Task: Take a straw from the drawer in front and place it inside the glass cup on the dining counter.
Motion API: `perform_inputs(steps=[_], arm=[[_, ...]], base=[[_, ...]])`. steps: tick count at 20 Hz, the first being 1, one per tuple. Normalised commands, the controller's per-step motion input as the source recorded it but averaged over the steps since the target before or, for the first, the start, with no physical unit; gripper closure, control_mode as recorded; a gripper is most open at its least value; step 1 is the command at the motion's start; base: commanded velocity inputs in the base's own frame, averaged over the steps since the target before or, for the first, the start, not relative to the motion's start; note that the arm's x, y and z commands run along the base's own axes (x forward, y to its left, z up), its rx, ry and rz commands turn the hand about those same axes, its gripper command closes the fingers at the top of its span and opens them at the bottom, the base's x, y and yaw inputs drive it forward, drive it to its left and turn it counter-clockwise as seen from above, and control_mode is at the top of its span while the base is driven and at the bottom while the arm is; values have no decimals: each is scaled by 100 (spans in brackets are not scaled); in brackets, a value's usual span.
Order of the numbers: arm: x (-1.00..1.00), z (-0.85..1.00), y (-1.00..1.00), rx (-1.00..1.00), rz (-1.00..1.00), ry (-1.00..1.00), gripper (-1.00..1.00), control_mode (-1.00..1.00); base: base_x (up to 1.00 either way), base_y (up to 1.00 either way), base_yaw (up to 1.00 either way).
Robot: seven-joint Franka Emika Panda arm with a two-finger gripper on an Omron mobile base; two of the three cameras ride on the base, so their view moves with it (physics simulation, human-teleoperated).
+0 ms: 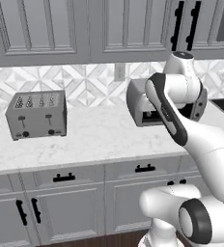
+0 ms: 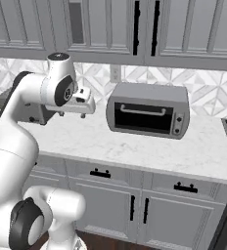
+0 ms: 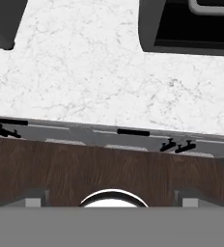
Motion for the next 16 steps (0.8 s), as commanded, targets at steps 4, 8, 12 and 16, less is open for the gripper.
perform_inputs(steps=[4,8,12,16], arm=[[0,0,0,0,0,0,-100,100],[0,0,0,0,0,0,-100,100],[0,0,0,0,0,0,-100,100],[0,0,0,0,0,0,-100,100]], base=[[-1,-70,41],[0,-71,52],[0,-73,55],[0,-69,53]])
